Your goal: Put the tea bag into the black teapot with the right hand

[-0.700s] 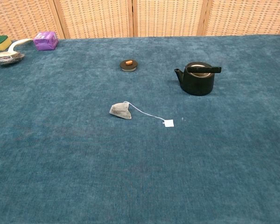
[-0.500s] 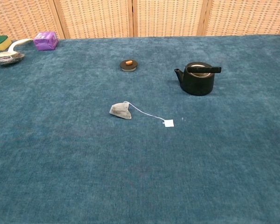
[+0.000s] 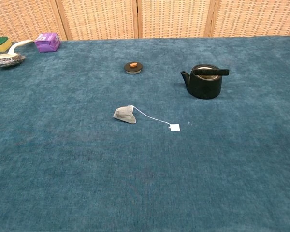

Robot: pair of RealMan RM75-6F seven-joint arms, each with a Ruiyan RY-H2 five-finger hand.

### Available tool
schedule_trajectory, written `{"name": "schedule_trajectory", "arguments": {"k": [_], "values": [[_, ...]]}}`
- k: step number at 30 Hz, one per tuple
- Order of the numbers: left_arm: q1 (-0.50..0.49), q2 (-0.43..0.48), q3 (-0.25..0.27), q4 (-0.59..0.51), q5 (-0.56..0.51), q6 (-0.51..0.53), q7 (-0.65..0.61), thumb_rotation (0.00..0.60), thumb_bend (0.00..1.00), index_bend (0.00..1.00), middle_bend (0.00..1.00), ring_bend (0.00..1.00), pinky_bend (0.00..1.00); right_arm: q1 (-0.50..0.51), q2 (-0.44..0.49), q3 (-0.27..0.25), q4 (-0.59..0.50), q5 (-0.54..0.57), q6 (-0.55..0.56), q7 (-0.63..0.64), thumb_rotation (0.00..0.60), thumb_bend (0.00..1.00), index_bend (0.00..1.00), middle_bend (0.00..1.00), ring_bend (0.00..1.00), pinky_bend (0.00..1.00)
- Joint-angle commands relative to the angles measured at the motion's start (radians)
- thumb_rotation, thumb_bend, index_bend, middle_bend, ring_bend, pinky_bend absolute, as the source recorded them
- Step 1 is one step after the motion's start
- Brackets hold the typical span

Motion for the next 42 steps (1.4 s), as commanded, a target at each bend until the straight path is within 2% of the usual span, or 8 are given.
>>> {"name": "schedule_trajectory", "arguments": {"k": [1,12,17,22,28,35,37,42], "values": [[-0.003,0.002,-0.003,0.001,0.002,0.0,0.0,0.6,0.29,0.21,0.19,0.08,0.13,0.012,0.005,0.001,0.009,-0.01,-0.013,0.027,0.6,0.25,0.4,0.52,0.5,0.46],[-0.013,0.022,-0.019,0.0,-0.007,-0.001,0.0,0.6,0.29,0.21,0.19,0.08,0.13,0.101,0.04,0.03,-0.042,-0.057,-0.091,0.096,0.6,0.25,0.4,0.54,0.55,0.46],[-0.026,0.021,-0.026,0.005,-0.008,-0.016,0.006,0.6,0.29,0.21,0.19,0.08,0.13,0.189,0.023,0.066,-0.104,-0.07,-0.178,0.064,0.6,0.25,0.39,0.63,0.71,0.66],[-0.033,0.024,-0.031,0.011,-0.017,-0.025,0.005,0.6,0.29,0.21,0.19,0.08,0.13,0.29,-0.001,0.094,-0.146,-0.054,-0.306,0.056,0.6,0.25,0.35,0.84,0.97,0.95],[-0.045,0.029,-0.05,0.032,-0.037,-0.029,-0.011,0.6,0.29,0.21,0.19,0.08,0.13,0.447,-0.087,0.164,-0.172,0.094,-0.506,-0.031,0.6,0.28,0.39,1.0,1.0,1.0],[-0.068,0.034,-0.072,0.052,-0.054,-0.045,-0.024,0.6,0.29,0.21,0.19,0.08,0.13,0.543,-0.178,0.198,-0.145,0.249,-0.597,-0.146,0.6,0.32,0.47,1.0,1.0,1.0],[-0.086,0.032,-0.084,0.069,-0.071,-0.07,-0.035,0.6,0.29,0.21,0.19,0.08,0.13,0.594,-0.24,0.213,-0.11,0.356,-0.635,-0.211,0.6,0.33,0.49,1.0,1.0,1.0],[-0.103,0.031,-0.09,0.085,-0.078,-0.09,-0.046,0.6,0.29,0.21,0.19,0.08,0.13,0.649,-0.307,0.221,-0.077,0.48,-0.636,-0.306,0.6,0.37,0.49,1.0,1.0,1.0]]}}
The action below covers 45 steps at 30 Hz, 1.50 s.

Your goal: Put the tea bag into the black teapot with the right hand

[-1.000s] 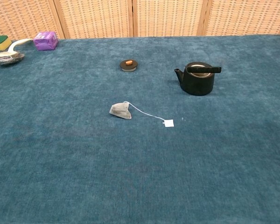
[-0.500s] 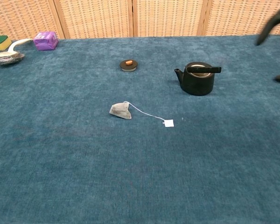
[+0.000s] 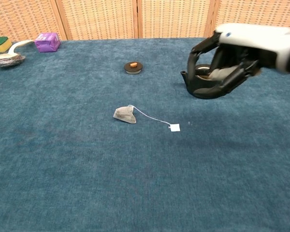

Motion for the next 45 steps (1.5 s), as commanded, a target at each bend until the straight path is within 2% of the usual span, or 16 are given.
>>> {"name": "schedule_trajectory", "arguments": {"k": [1,7,15,23,29,45], "values": [[-0.009,0.001,-0.007,0.007,-0.003,-0.005,-0.005,0.6,0.29,0.21,0.19,0.08,0.13,0.069,-0.082,0.015,0.048,0.116,-0.022,-0.096,0.6,0.38,0.49,1.0,1.0,1.0],[-0.028,0.01,-0.018,0.011,-0.005,-0.015,-0.013,0.6,0.29,0.21,0.19,0.08,0.13,0.124,-0.156,-0.007,0.095,0.22,0.014,-0.22,0.6,0.47,0.47,1.0,1.0,1.0],[-0.041,0.008,-0.018,0.008,-0.003,-0.026,-0.014,0.6,0.29,0.21,0.19,0.08,0.13,0.145,-0.21,-0.035,0.114,0.282,0.076,-0.302,0.6,0.51,0.47,1.0,1.0,1.0],[-0.041,0.009,-0.013,0.006,0.002,-0.022,-0.021,0.6,0.29,0.21,0.19,0.08,0.13,0.168,-0.28,-0.043,0.168,0.362,0.119,-0.365,0.6,0.49,0.47,1.0,1.0,1.0],[-0.038,0.005,-0.005,0.015,0.006,-0.017,-0.034,0.6,0.29,0.21,0.19,0.08,0.13,0.186,-0.334,-0.029,0.206,0.445,0.15,-0.407,0.6,0.45,0.47,1.0,1.0,1.0],[-0.029,0.007,0.003,0.031,0.01,0.001,-0.056,0.6,0.29,0.21,0.19,0.08,0.13,0.225,-0.406,-0.004,0.269,0.564,0.18,-0.47,0.6,0.44,0.5,1.0,1.0,1.0]]}}
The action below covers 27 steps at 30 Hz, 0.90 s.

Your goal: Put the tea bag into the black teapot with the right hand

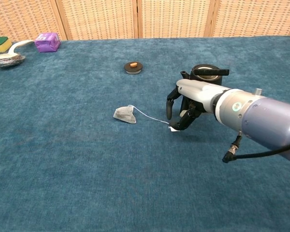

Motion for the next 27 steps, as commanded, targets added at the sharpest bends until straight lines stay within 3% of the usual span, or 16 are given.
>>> {"name": "schedule_trajectory", "arguments": {"k": [1,27], "values": [[0.001,0.001,0.0,0.002,0.0,0.002,-0.003,0.6,0.29,0.21,0.19,0.08,0.13,0.005,-0.01,0.001,0.013,0.008,0.001,-0.006,0.6,0.44,0.5,1.0,1.0,1.0],[0.004,-0.005,0.004,0.016,0.0,0.009,-0.014,0.6,0.29,0.21,0.19,0.08,0.13,0.01,-0.028,0.0,0.064,0.029,-0.011,-0.005,0.6,0.44,0.53,1.0,1.0,1.0]]}}
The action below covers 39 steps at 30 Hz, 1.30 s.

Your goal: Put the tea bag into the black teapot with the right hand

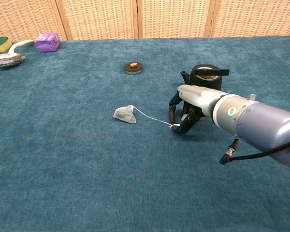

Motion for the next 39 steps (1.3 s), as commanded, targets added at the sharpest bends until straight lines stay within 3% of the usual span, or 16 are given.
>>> {"name": "schedule_trajectory", "arguments": {"k": [1,39], "values": [[-0.001,-0.001,0.0,0.0,0.0,-0.001,0.0,0.6,0.29,0.21,0.19,0.08,0.13,0.0,0.003,0.001,-0.001,-0.002,0.002,-0.001,0.6,0.44,0.53,1.0,1.0,1.0],[0.01,0.002,0.003,0.007,0.0,0.017,-0.005,0.6,0.29,0.21,0.19,0.08,0.13,0.006,-0.013,-0.002,0.017,0.023,-0.002,-0.02,0.6,0.45,0.55,1.0,1.0,1.0]]}}
